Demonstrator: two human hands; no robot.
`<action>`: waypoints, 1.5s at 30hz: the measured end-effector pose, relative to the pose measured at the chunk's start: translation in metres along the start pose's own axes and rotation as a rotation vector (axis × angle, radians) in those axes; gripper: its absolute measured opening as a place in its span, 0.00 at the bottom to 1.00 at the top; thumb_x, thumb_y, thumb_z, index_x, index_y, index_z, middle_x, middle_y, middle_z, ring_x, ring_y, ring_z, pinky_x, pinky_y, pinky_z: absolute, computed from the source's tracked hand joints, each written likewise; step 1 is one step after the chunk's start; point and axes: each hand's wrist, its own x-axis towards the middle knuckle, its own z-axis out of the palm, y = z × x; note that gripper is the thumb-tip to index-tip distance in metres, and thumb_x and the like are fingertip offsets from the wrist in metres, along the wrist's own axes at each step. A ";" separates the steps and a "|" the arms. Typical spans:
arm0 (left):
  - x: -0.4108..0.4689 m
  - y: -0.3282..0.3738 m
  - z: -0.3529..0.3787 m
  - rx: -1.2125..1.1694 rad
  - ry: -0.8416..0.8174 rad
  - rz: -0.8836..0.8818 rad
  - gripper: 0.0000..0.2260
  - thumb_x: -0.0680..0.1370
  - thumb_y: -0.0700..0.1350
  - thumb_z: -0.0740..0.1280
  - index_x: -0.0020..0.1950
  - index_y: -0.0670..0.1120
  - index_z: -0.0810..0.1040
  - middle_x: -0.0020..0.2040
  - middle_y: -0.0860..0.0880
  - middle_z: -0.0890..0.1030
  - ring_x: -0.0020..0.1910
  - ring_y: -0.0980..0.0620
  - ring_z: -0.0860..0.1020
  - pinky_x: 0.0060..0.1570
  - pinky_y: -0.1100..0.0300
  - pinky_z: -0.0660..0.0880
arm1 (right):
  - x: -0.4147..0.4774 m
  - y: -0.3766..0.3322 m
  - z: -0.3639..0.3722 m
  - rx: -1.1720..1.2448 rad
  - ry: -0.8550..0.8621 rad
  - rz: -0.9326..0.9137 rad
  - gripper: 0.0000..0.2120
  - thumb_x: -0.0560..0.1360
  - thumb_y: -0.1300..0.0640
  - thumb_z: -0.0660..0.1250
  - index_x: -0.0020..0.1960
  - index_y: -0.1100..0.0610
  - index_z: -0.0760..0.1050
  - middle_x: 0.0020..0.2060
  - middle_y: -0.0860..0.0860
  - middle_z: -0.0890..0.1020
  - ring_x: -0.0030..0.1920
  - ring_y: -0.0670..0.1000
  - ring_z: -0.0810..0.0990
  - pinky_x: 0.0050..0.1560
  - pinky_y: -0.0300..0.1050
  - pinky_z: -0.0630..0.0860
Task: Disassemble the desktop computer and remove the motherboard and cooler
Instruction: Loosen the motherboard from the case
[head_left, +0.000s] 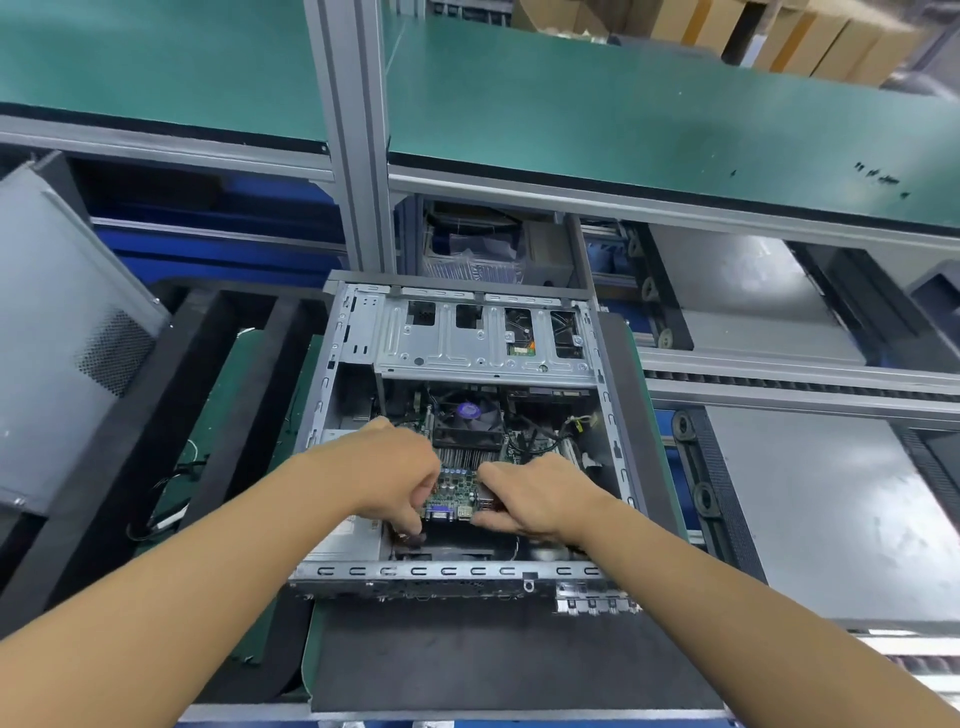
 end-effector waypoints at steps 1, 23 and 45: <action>0.000 -0.004 0.000 -0.030 0.001 0.000 0.12 0.72 0.59 0.74 0.41 0.53 0.76 0.43 0.57 0.80 0.44 0.56 0.76 0.63 0.55 0.64 | 0.000 0.001 0.000 -0.023 0.005 -0.015 0.25 0.76 0.28 0.45 0.48 0.50 0.60 0.39 0.47 0.76 0.26 0.51 0.66 0.27 0.44 0.58; 0.001 -0.032 0.019 -0.179 -0.035 -0.298 0.46 0.70 0.70 0.67 0.77 0.44 0.56 0.72 0.46 0.68 0.70 0.45 0.67 0.69 0.50 0.66 | -0.008 -0.004 -0.041 -0.001 0.167 0.181 0.29 0.75 0.28 0.42 0.54 0.48 0.68 0.36 0.46 0.80 0.36 0.52 0.79 0.34 0.46 0.70; 0.001 -0.042 0.014 -0.214 0.111 -0.241 0.41 0.67 0.68 0.71 0.75 0.54 0.64 0.68 0.51 0.73 0.64 0.52 0.75 0.56 0.54 0.77 | -0.011 -0.011 -0.042 0.176 0.126 0.228 0.24 0.77 0.32 0.52 0.53 0.52 0.68 0.38 0.43 0.71 0.38 0.53 0.76 0.36 0.48 0.67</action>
